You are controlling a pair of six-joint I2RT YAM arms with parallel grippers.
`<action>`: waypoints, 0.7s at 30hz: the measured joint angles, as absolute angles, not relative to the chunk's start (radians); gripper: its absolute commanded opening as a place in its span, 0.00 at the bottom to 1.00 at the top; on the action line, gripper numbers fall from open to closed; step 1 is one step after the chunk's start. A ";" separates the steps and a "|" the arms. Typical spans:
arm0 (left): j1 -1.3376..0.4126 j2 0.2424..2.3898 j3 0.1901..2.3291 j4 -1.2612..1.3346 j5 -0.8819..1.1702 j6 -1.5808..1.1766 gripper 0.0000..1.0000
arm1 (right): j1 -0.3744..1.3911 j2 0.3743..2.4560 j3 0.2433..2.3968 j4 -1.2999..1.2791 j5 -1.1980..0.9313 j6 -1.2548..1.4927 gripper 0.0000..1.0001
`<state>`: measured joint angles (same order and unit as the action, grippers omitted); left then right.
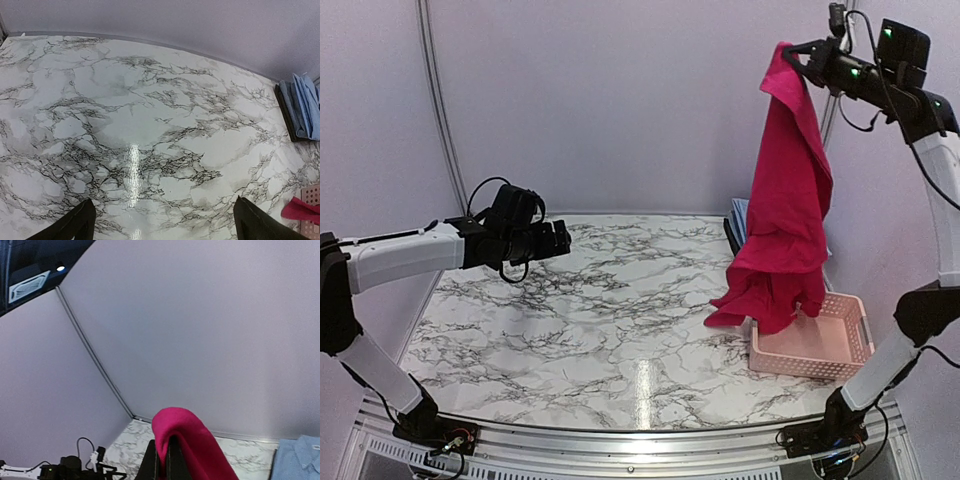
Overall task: Fold and stack the mixed laundry pile
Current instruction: Place the crumpled T-shirt at the center of the board.
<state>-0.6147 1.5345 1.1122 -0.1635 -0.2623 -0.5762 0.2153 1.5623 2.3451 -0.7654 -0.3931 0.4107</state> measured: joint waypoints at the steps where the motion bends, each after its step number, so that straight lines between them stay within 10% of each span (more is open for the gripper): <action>1: -0.607 1.530 1.114 -0.165 -0.262 -0.577 0.99 | 0.240 1.593 2.359 -0.711 -0.411 0.434 0.00; 17: -0.490 1.397 1.089 -0.209 -0.255 -0.624 0.99 | 0.713 1.995 2.477 -0.152 -0.515 0.656 0.00; 21: -0.480 1.373 1.062 -0.214 -0.239 -0.623 0.99 | 0.667 1.913 2.290 -0.155 -0.521 0.592 0.71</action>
<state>-0.4797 1.3727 1.0618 -0.2138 -0.2394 -0.6228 0.6674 1.9129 2.2898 -0.1551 -0.5213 0.5922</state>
